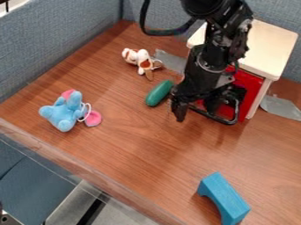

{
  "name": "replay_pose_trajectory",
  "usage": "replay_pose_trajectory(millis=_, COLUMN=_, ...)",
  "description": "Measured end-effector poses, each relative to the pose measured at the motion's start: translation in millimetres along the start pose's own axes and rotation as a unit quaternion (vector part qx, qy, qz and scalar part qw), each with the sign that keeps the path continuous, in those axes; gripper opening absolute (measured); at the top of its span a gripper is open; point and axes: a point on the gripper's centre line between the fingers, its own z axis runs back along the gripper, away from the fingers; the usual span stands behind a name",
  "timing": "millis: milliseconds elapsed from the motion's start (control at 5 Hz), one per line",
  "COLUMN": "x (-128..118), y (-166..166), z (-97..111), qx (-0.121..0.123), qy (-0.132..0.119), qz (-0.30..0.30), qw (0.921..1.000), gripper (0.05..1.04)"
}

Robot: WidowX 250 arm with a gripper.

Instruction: Open the drawer

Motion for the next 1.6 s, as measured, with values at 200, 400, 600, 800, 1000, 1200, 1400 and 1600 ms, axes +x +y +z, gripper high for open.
replay_pose_trajectory(millis=200, x=-2, y=0, z=-3, qx=-0.008, qy=0.003, qz=0.006, qw=0.9999, gripper=0.651)
replay_pose_trajectory(millis=400, x=-1, y=4, z=-4, qx=-0.001, qy=0.008, qz=0.021, qw=0.9998, gripper=0.428)
replay_pose_trajectory(millis=600, x=-3, y=6, z=-2, qx=-0.002, qy=0.012, qz=0.023, qw=0.9997, gripper=0.408)
replay_pose_trajectory(millis=800, x=-11, y=12, z=5, qx=-0.006, qy=0.015, qz=0.02, qw=0.9997, gripper=0.407)
replay_pose_trajectory(millis=1000, x=-19, y=18, z=6, qx=-0.005, qy=0.024, qz=0.02, qw=0.9995, gripper=0.407)
replay_pose_trajectory(millis=1200, x=-24, y=22, z=8, qx=-0.003, qy=0.028, qz=0.018, qw=0.9994, gripper=0.393)
replay_pose_trajectory(millis=1400, x=-27, y=26, z=6, qx=0.002, qy=0.032, qz=0.018, qw=0.9993, gripper=0.392)
replay_pose_trajectory(millis=1600, x=-31, y=30, z=8, qx=0.002, qy=0.033, qz=0.015, qw=0.9993, gripper=0.392)
